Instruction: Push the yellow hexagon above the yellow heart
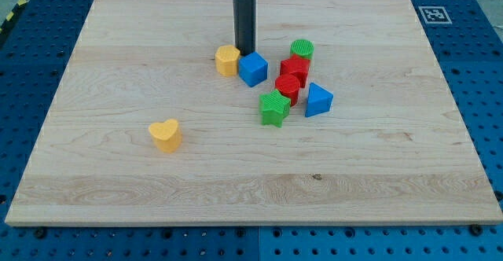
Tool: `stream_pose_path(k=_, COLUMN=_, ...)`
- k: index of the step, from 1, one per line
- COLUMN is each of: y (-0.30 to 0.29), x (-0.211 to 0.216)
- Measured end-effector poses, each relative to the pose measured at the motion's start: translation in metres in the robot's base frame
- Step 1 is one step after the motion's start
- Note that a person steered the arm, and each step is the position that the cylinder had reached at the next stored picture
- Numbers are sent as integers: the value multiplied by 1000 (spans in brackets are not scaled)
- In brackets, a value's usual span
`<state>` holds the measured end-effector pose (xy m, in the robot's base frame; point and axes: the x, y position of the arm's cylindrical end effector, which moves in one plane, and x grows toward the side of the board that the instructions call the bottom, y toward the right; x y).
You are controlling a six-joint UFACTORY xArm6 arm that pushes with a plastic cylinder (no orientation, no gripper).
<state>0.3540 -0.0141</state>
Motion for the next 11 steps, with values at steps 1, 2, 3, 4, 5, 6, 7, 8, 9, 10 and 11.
stream_pose_path(k=1, y=0, x=3)
stream_pose_path(k=2, y=-16, x=3)
stream_pose_path(k=3, y=-31, x=3)
stream_pose_path(k=4, y=-48, x=-2)
stream_pose_path(k=5, y=-52, x=4)
stream_pose_path(k=6, y=-56, x=17)
stream_pose_path(k=7, y=-56, x=26)
stream_pose_path(k=8, y=-55, x=36)
stream_pose_path(k=9, y=-36, x=43)
stream_pose_path(k=10, y=-38, x=63)
stream_pose_path(k=11, y=-58, x=67)
